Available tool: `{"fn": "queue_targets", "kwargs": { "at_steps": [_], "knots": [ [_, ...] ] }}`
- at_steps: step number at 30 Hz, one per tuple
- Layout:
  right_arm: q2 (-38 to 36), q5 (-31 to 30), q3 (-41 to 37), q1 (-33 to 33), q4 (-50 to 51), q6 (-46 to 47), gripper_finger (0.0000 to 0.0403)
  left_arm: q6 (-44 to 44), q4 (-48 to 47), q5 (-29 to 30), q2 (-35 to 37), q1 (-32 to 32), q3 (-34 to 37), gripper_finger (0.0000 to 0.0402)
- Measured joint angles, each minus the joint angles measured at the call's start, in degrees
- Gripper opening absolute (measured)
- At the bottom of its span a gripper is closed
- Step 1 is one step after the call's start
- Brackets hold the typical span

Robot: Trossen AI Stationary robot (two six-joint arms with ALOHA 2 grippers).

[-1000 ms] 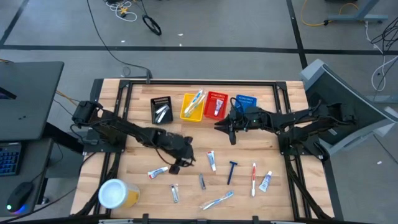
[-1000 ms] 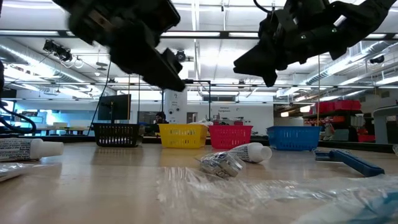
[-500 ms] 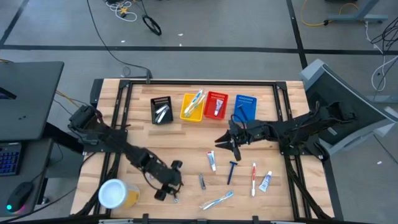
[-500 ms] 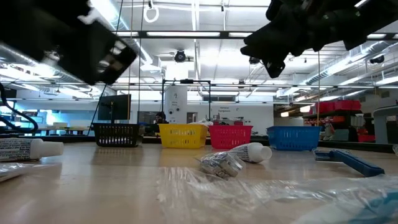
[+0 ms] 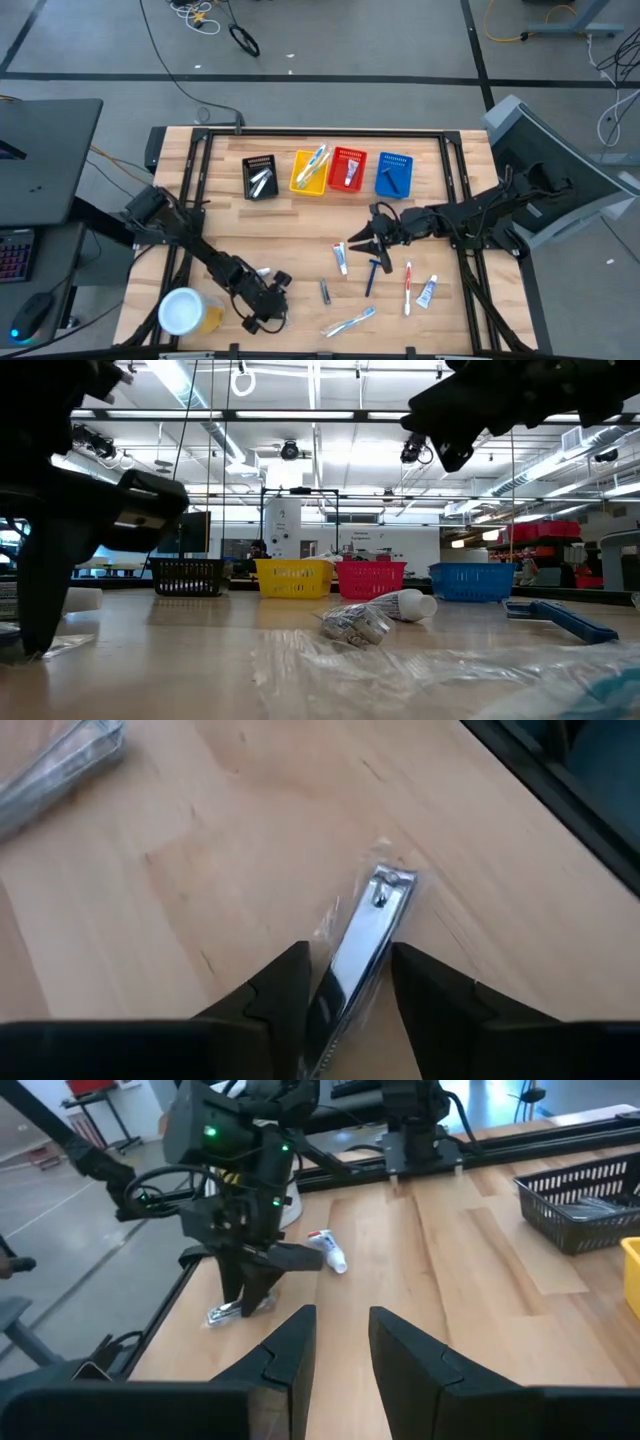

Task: Pick & Place Travel size toiletries
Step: Put the silver nail cutter into the black bin

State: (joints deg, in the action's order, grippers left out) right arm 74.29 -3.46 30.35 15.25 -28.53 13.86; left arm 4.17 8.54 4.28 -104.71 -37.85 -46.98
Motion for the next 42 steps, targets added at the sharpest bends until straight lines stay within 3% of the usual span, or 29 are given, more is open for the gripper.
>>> {"fn": "queue_targets", "kwargs": {
  "at_steps": [12, 20, 30, 35, 42],
  "knots": [
    [0.01, -1.4, 0.0, 0.08, 0.0, -0.38, 0.0105, 0.1, 3.0, 2.01, -0.31, 1.18, 0.21, 0.0055],
    [0.0, -1.49, 0.0, 0.07, 0.0, -0.38, 0.0105, 2.55, 4.58, 16.83, -0.52, 2.98, 0.37, 0.0076],
    [0.01, -1.46, 0.0, 0.06, 0.0, -0.38, 0.0105, 4.36, -0.96, 25.3, 0.3, 10.93, 0.35, 0.0051],
    [0.0, -1.44, 0.0, 0.06, 0.0, -0.38, 0.0105, 7.61, -9.63, 29.99, 5.59, 16.12, 0.31, 0.0059],
    [0.0, -1.63, 0.0, 0.06, 0.0, -0.38, 0.0105, 11.22, -26.11, 35.82, 21.58, 23.65, 0.26, 0.0055]
  ]
}}
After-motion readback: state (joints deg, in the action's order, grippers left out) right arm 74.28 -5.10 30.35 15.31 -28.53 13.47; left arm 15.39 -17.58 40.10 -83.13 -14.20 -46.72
